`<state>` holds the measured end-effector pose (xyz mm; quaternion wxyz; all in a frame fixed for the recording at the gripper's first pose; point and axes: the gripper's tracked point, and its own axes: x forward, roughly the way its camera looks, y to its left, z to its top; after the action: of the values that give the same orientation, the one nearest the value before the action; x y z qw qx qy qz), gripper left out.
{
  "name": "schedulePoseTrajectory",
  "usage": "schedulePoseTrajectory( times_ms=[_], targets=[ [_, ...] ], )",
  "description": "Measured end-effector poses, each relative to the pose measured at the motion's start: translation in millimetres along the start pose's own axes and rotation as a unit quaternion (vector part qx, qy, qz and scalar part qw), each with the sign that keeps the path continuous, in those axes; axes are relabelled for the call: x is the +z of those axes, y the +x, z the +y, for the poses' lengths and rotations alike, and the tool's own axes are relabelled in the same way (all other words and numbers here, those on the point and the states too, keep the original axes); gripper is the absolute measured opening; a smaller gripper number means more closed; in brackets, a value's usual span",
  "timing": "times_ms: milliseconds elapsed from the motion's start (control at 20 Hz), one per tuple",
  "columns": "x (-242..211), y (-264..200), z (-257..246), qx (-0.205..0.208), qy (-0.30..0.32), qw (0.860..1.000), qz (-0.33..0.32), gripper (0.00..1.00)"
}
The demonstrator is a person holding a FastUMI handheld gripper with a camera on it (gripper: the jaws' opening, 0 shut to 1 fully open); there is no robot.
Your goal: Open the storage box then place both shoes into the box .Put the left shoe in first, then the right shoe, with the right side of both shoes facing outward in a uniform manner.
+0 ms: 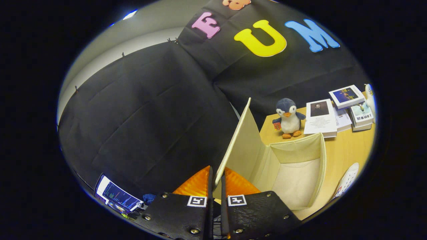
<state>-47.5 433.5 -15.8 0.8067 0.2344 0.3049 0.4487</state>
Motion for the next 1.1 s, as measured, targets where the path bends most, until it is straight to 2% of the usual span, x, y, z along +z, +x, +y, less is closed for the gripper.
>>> schedulePoseTrajectory(
  times_ms=[50, 200, 250, 400, 500, 600, 1100],
  targets=[
    [-1.2, 9.6, 4.9, 0.003, -0.012, 1.000, 0.001, 0.17],
    [-5.1, 23.4, 19.7, 0.014, -0.044, 0.999, 0.012, 0.19],
    [-7.1, 34.2, 24.4, 0.014, -0.055, 0.998, 0.011, 0.32],
    [-8.2, 38.3, 31.5, 0.015, -0.079, 0.997, 0.011, 0.37],
    [-7.7, 39.2, 31.9, 0.013, -0.087, 0.996, 0.011, 0.71],
    [-4.9, 38.1, 26.6, 0.005, -0.094, 0.996, 0.003, 0.99],
    [22.3, -22.6, -55.7, -0.095, -0.139, 0.985, -0.032, 0.98]
  ],
)
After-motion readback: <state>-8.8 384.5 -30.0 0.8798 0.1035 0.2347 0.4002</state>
